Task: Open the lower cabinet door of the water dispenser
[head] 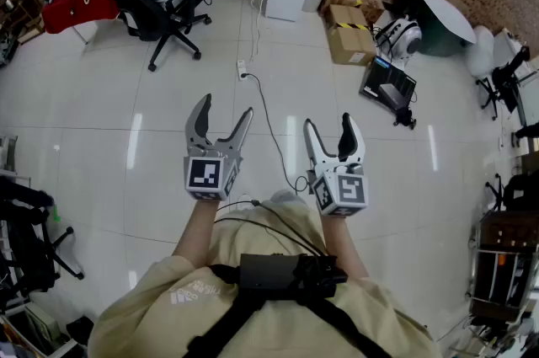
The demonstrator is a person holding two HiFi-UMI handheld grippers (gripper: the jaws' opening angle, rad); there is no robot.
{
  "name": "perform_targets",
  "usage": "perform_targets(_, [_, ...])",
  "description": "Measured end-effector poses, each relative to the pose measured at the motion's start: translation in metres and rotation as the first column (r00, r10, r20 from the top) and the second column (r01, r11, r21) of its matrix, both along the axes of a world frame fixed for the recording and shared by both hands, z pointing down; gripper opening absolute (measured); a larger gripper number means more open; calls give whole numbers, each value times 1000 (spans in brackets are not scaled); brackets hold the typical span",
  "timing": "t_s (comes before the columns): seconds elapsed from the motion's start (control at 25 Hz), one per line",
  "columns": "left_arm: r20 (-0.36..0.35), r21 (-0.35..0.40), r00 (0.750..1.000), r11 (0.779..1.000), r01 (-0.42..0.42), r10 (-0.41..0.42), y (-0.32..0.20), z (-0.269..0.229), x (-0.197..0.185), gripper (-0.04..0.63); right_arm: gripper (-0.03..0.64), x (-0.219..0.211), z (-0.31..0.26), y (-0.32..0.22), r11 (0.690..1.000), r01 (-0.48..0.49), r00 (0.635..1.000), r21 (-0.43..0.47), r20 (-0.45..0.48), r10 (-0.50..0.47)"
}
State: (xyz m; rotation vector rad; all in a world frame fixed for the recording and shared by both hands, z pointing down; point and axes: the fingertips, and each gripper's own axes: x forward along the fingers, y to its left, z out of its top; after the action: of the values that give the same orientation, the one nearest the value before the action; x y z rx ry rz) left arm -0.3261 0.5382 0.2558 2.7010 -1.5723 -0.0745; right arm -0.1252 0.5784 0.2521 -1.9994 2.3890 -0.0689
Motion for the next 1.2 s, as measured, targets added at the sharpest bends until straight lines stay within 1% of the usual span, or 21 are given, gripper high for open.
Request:
perform_targets(0.08, [38,19,999,1000,-4,3,-3,15,-8,353,383,-9,-5,2,1000,6,1000,-11,-17,-6])
perform_targets(0.24, [48,-1,999,1000,-14,14,-10,24,-10,353,383,-12,-4,-2,1000,1,1000,3,-21,-1])
perform_targets(0.32, [62,-3,998,1000,-23,23,-14,28,-4,353,383,-5,1,-5,1000,-9,1000,3,-13,9])
perform_targets(0.44, [57,-33,997,999,-41,43,-19,26,13,353,383,6,9,-16,1000,-20,1000,-15,14,21])
perform_targets(0.52, [50,-55,998,998,-42,45,-29,26,21,353,383,11,13,-30,1000,-17,999,-25,29,18])
perform_targets(0.64, [51,-66,998,997,-32,35,-54,33,32,353,383,26,19,-58,1000,-11,999,-22,38,12])
perform_targets(0.76, [90,-30,996,999,-15,18,-96,46,45,353,383,50,20,-96,1000,-6,999,-7,47,6])
perform_targets(0.84, [102,-14,995,1000,-9,11,-128,51,62,353,383,71,17,-125,1000,-3,999,-10,43,3])
perform_targets(0.92, [90,-18,996,1000,-9,11,-160,50,87,353,383,99,17,-156,1000,-8,999,-6,51,8])
perform_targets(1.0, [83,-22,996,1000,-6,8,-192,46,116,353,383,134,18,-189,1000,-19,998,13,68,18])
perform_targets(1.2, [114,4,993,1000,-30,30,-261,28,198,353,383,214,2,-259,998,-47,995,39,87,44])
